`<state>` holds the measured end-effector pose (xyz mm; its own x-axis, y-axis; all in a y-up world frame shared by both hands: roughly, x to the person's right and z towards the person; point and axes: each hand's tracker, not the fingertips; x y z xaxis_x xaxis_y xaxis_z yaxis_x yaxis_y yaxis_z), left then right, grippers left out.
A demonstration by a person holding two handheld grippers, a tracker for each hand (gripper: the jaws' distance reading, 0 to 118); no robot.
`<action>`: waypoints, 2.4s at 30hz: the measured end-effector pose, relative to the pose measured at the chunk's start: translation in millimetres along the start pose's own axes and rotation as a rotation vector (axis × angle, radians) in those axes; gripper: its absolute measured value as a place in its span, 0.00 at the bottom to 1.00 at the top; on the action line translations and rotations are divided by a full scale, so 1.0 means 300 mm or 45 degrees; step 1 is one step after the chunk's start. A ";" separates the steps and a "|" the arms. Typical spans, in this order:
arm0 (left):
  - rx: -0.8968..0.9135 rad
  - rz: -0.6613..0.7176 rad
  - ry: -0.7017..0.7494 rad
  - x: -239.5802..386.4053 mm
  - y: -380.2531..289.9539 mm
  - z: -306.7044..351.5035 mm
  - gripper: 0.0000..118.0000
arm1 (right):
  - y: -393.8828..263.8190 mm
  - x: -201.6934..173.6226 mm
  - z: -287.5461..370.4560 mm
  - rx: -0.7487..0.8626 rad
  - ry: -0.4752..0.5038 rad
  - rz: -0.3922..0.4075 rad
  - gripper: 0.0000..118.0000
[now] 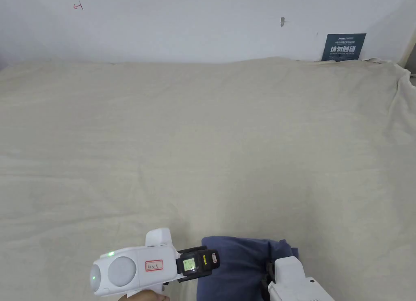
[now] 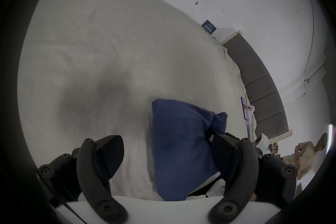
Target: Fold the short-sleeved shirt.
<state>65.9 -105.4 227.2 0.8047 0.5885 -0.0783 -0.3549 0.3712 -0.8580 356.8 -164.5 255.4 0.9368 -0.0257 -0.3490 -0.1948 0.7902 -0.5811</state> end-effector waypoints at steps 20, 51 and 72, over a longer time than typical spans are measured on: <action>-0.264 -0.013 -0.134 -0.049 0.017 -0.139 0.18 | 0.061 0.019 0.036 -0.068 0.042 -0.032 0.00; 0.148 -0.066 0.575 -0.798 0.516 0.903 0.16 | 0.513 -0.035 0.344 0.353 -0.141 0.008 0.00; 0.656 0.136 0.985 -0.844 0.486 0.930 0.90 | 0.527 0.040 0.336 0.338 -0.190 -0.045 0.00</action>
<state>-322.4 0.0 263.6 0.7830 0.0652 -0.6186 -0.4635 0.7244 -0.5103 366.5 22.0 233.6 0.9777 0.0188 -0.2092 -0.0972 0.9234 -0.3714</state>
